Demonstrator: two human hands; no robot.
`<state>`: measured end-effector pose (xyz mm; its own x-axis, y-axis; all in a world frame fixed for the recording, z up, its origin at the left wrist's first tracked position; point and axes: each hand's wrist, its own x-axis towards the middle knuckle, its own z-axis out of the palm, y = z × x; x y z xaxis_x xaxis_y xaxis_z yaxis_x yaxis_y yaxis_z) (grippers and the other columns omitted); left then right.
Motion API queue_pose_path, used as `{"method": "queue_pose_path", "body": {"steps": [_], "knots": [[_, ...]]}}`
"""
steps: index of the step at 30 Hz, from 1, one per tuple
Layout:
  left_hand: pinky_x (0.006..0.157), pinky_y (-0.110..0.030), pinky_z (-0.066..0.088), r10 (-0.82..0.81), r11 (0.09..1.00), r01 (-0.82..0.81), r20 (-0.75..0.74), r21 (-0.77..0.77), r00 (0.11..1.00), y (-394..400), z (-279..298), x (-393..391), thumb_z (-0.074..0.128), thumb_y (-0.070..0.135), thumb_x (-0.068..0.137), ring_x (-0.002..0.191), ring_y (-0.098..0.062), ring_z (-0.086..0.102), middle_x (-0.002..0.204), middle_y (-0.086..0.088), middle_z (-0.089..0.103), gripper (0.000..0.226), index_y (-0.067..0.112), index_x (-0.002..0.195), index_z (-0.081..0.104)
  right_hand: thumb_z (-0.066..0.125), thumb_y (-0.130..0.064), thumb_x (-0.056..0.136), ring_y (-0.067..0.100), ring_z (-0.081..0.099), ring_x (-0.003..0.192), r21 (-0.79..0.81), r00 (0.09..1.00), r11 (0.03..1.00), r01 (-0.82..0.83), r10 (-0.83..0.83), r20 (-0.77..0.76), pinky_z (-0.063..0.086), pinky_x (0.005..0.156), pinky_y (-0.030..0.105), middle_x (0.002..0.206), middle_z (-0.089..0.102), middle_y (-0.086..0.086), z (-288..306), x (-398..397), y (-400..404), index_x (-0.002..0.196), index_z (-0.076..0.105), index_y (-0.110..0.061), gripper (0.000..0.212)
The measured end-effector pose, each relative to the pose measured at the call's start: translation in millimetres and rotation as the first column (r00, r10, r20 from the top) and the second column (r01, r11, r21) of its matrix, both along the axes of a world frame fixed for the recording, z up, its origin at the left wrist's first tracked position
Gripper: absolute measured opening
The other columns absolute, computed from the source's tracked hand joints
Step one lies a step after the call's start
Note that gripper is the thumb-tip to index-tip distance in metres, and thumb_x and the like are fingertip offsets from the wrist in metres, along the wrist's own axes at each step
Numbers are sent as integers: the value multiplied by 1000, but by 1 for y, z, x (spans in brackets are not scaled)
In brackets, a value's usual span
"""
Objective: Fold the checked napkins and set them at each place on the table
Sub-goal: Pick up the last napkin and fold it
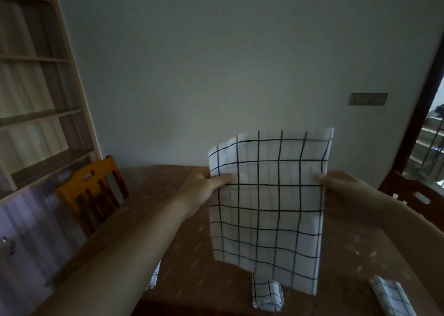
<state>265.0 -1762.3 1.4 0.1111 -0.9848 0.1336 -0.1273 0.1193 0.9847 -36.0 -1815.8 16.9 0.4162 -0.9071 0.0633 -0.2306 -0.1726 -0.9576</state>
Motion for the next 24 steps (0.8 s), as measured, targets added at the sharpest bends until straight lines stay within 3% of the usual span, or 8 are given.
{"method": "queue_pose_path", "body": {"steps": [3, 6, 8, 10, 12, 14, 21, 24], "knots": [[85, -36, 55, 50, 999, -49, -47, 24, 998, 1, 3, -2, 70, 25, 87, 91, -29, 72, 92, -10, 76, 16, 11, 91, 76, 71, -18, 82, 8, 65, 53, -113, 991, 994, -1, -14, -136, 49, 52, 14, 63, 70, 0, -5, 6, 4, 74, 71, -9, 12], [94, -29, 45, -19, 999, 20, -2, 31, 1000, 2, 2, 1, 69, 40, 85, 95, -10, 66, 93, 6, 73, 22, 22, 98, 71, 70, -23, 79, 9, 48, 36, -69, 996, 994, 87, -86, 16, 39, 39, 15, 42, 51, -3, -1, 9, 2, 52, 59, -13, 30], [79, -18, 49, -117, 992, 112, 81, 64, 990, 3, -3, 1, 68, 27, 88, 80, -2, 67, 81, 14, 73, 7, 23, 92, 70, 70, -32, 77, 9, 39, 36, -50, 986, 986, 160, -157, 58, 34, 38, 16, 40, 40, -6, -1, 8, -4, 49, 50, -17, 38], [63, -14, 50, -82, 996, 78, 87, 51, 993, 1, -10, 0, 67, 17, 89, 72, -5, 70, 74, 11, 74, 6, 19, 84, 70, 70, -34, 77, 11, 50, 41, 24, 979, 987, 158, -160, 127, 41, 43, 17, 45, 52, -2, -5, 5, -6, 54, 58, -15, 32], [66, -15, 49, 56, 996, -61, 89, 60, 994, -1, -14, -2, 59, 17, 96, 80, -10, 69, 82, 5, 74, 16, 14, 87, 72, 68, -30, 75, 21, 70, 62, 166, 992, 986, 9, -30, 125, 56, 56, 26, 73, 73, 11, -12, 5, -3, 78, 72, -5, 26], [73, -23, 46, 135, 987, -143, 109, 70, 985, -6, -16, 0, 45, 15, 102, 86, -21, 65, 88, -5, 70, 28, 7, 90, 69, 68, -22, 73, 26, 74, 78, 236, 996, 968, -85, 85, 9, 60, 66, 30, 92, 75, 19, -22, 6, -2, 95, 71, 3, 33], [72, -25, 42, 102, 941, -129, 100, 312, 990, -14, -24, 0, 41, 22, 104, 86, -13, 57, 108, -4, 61, 25, 11, 110, 63, 70, -18, 74, 32, 67, 82, 351, 990, 936, 15, -63, 125, 56, 82, 45, 96, 69, 23, -37, 5, -17, 107, 67, 5, 40], [76, -29, 45, 99, 893, -118, 67, 433, 993, -12, -33, 1, 42, 29, 103, 89, -18, 58, 104, -3, 62, 30, 6, 110, 60, 63, -4, 86, 25, 67, 72, 340, 996, 940, 4, -33, 80, 59, 68, 35, 88, 69, 19, -41, 7, -15, 104, 66, 5, 21]]}}
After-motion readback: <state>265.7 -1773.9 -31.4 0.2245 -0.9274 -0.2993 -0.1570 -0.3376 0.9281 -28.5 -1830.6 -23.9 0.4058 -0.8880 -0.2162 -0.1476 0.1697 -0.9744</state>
